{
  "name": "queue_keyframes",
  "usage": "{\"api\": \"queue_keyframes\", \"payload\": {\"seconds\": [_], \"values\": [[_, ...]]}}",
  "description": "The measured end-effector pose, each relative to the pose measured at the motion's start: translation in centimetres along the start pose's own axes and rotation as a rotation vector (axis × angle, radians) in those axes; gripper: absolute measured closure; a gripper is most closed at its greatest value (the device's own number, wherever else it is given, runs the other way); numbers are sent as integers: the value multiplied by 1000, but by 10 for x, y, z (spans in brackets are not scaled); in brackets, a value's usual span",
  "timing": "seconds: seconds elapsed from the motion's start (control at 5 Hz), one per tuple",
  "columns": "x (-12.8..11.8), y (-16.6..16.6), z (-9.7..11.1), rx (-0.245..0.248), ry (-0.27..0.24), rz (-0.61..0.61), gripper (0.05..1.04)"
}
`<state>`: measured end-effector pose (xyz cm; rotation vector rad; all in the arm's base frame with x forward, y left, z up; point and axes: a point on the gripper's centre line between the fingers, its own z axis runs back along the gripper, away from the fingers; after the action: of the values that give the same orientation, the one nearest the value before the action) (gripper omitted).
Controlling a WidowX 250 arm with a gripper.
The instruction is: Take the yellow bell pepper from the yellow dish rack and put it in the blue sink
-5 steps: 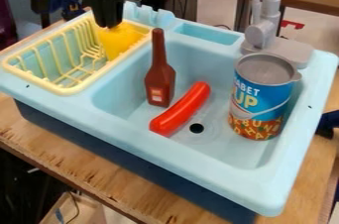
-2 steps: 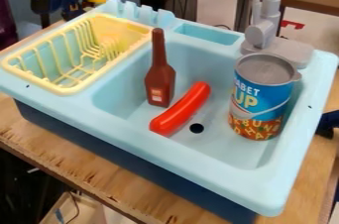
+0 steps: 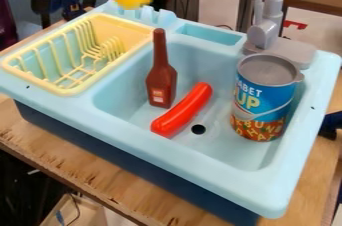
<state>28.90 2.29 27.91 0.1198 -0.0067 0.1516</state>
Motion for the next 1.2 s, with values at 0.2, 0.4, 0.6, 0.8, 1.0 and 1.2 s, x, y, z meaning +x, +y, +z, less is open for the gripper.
{"api": "queue_keyframes", "payload": {"seconds": [0.2, 0.4, 0.6, 0.8, 1.0, 1.2], "values": [[-25, -52, 3, -1, 28, -83, 984], [-46, -77, -11, -53, 73, -116, 984], [-53, -93, -31, -58, 97, -141, 984], [-51, -100, -61, -65, 78, -174, 984], [-45, -105, -74, -52, 3, -267, 984], [-39, -112, -87, -75, -53, -337, 984]]}}
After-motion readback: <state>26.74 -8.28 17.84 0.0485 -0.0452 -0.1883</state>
